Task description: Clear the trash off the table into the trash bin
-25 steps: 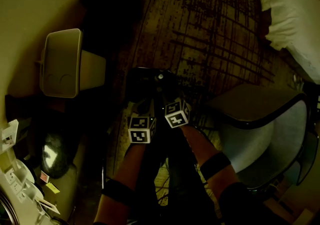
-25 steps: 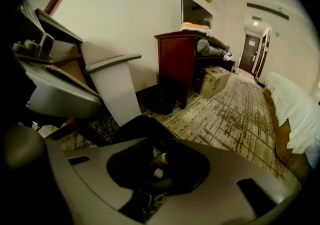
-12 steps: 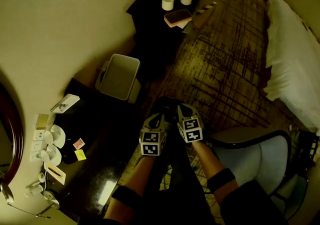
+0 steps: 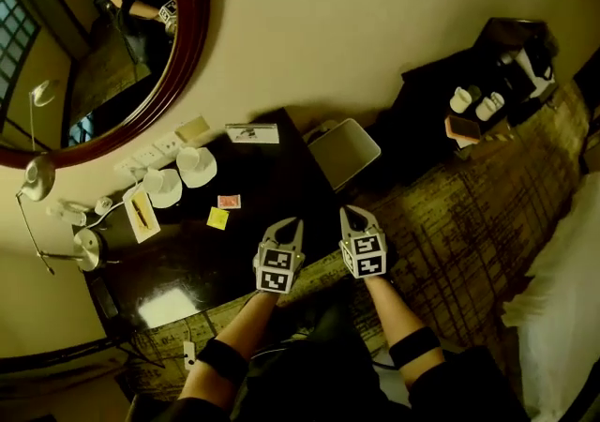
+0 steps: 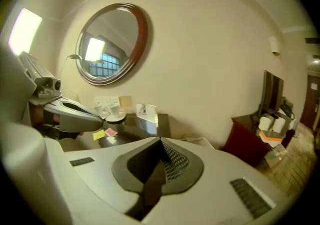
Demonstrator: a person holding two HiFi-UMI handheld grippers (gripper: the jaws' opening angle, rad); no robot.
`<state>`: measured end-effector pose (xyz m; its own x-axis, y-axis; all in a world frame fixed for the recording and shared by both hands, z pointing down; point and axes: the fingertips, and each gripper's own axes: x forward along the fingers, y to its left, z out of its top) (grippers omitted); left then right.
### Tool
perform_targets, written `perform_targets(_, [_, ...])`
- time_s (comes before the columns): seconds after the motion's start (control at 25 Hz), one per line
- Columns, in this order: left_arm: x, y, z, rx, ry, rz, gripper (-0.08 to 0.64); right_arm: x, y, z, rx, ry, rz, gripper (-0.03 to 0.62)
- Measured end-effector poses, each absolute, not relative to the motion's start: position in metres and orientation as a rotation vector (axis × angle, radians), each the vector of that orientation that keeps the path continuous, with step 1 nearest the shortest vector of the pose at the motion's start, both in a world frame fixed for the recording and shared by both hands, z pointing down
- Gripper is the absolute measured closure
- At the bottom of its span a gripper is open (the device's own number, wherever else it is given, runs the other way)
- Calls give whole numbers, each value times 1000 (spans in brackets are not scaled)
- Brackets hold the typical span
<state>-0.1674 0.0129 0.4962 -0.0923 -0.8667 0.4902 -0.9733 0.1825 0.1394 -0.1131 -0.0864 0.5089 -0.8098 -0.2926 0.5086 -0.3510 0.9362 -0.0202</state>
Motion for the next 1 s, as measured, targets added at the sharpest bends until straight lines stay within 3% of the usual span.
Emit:
perform_targets(0.2, [-252,119,487,1446,-2202,254,560,-209,11,500,105,-2610,49,584])
perform_targets(0.4, [-296,216,479,1208,-2340,213,560,-257,96,491,-159,-2607,-21,584])
perform_targets(0.64, [-311,284,483,1054,-2399,160,560,-270,154,490,-286,-2590,-20,584])
perform_targets(1.0, [-316,296,493,1049,-2400,165,560,-271,163,497,-282,-2574,-27,584])
